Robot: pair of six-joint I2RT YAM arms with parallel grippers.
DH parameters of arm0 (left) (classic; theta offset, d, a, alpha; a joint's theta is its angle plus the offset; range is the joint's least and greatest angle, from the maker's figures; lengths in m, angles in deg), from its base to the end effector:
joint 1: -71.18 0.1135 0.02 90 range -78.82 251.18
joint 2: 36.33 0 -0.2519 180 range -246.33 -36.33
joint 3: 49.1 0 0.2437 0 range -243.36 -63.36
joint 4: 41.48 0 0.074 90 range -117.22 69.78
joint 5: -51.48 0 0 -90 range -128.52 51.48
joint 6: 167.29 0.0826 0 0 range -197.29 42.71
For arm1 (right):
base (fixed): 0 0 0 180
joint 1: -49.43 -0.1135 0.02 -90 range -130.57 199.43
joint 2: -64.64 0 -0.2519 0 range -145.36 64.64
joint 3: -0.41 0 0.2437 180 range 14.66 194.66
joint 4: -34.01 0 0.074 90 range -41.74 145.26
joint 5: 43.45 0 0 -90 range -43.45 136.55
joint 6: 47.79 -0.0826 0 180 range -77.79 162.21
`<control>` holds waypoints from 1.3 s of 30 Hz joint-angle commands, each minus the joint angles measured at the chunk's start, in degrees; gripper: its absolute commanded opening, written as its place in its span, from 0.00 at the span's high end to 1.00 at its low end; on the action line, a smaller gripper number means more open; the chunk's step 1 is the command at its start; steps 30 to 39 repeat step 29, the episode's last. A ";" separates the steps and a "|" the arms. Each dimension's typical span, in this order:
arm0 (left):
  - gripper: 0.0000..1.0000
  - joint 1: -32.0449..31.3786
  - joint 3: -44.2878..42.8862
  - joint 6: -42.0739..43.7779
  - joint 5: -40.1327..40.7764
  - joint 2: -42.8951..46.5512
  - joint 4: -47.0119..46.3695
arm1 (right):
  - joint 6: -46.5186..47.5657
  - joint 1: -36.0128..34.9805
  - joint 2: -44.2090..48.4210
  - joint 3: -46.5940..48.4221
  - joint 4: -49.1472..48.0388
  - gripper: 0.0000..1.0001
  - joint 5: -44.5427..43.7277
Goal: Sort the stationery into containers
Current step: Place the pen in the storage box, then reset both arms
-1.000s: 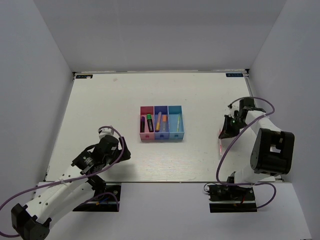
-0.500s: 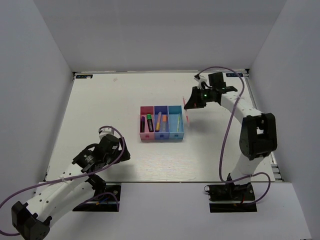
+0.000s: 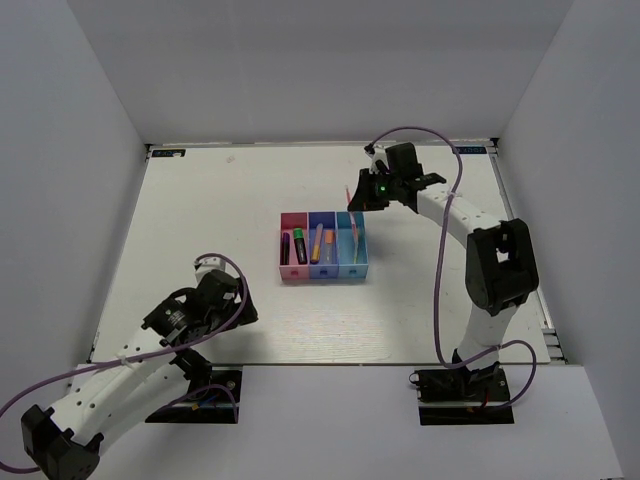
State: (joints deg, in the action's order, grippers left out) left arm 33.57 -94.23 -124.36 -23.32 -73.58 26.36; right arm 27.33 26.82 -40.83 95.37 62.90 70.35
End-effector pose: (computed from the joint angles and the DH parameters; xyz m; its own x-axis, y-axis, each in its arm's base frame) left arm 0.1224 -0.0670 0.1663 -0.8222 -0.2586 -0.5071 -0.1718 0.9621 -0.2119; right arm 0.3956 0.2008 0.2169 -0.7306 -0.0497 -0.6810 -0.4677 0.7631 0.4460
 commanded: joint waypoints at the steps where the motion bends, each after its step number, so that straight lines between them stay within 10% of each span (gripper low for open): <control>1: 0.00 0.25 -2.17 0.22 0.44 -0.88 -0.14 | 0.99 -0.77 1.49 -1.51 -1.54 0.79 -2.17; 12: 0.00 0.16 -5.07 3.56 -0.79 -4.23 -1.81 | 5.11 -2.35 6.85 -2.22 2.94 0.50 -2.43; 17: 0.00 0.08 -8.49 10.13 -2.63 -6.86 -3.22 | 14.51 -1.91 16.85 -5.37 6.90 0.10 -8.12; 24: 0.00 1.65 -12.45 17.80 -7.71 -9.24 -6.64 | 16.54 -2.09 37.22 -22.32 2.51 0.10 -35.20; 39: 0.00 6.66 -11.76 18.86 -14.49 -9.42 -8.75 | 21.29 -1.91 48.06 -32.80 -0.04 0.10 -38.65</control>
